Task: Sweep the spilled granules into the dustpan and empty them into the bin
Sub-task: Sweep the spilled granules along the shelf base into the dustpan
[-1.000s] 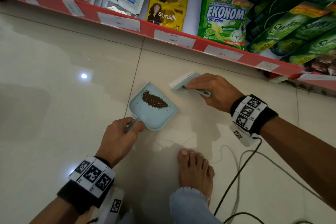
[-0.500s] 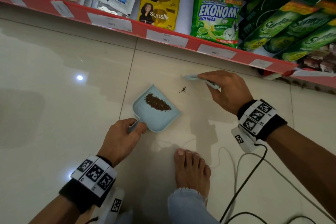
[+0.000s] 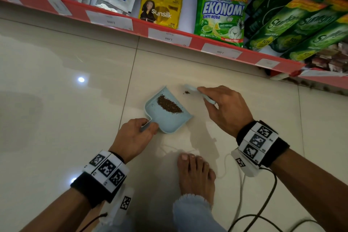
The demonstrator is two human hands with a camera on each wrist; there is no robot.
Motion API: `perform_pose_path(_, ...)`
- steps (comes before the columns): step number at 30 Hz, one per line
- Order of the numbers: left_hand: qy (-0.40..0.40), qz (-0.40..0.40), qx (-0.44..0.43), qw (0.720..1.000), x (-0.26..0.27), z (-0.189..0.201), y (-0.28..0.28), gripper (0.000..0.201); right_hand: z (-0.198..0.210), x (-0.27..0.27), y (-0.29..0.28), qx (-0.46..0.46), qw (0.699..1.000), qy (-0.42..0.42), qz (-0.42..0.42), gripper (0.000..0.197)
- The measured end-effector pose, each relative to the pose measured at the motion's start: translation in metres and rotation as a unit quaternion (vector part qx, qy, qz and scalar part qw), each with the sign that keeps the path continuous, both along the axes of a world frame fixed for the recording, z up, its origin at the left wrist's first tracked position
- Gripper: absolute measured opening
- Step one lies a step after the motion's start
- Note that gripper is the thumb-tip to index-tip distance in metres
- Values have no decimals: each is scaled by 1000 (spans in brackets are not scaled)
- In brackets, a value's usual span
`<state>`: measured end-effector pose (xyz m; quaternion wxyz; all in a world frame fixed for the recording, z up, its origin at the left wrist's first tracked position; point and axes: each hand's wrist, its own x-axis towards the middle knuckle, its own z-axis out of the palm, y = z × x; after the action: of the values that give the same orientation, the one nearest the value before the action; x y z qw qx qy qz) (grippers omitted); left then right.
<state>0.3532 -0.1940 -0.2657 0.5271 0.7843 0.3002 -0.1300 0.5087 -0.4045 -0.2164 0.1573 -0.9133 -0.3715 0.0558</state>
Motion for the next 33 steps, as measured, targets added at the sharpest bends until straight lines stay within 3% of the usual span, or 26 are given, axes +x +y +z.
perform_pose_path(5,15,-11,-4,1000,8,2,-6,53,6,10,-1,-28,997,-29,-67,30)
perform_pose_path(10,26,-29,12,999,13,1,-12,48,-4,-7,6,-91,995,15,-26,29)
perform_pose_path(14,37,-36,27,998,15,2,-14,44,-3,-19,10,39,996,75,-37,22)
perform_pose_path(17,45,-38,24,998,17,5,-15,45,1,-14,13,121,989,24,-84,17)
perform_pose_path(21,51,-41,19,998,19,5,-16,45,3,-4,10,40,995,-41,-86,19)
perform_pose_path(25,55,-41,24,997,18,6,-16,46,-3,-13,14,-42,999,6,-16,25)
perform_pose_path(27,52,-42,32,997,18,6,-16,44,-6,-20,16,7,998,58,-4,24)
perform_pose_path(29,50,-42,42,997,17,6,-16,42,-6,-23,18,97,991,81,-44,23)
perform_pose_path(31,49,-41,46,997,17,6,-16,41,-5,-20,19,135,987,47,-76,21)
perform_pose_path(33,49,-38,49,997,16,6,-17,40,-3,-14,18,116,990,10,-81,19)
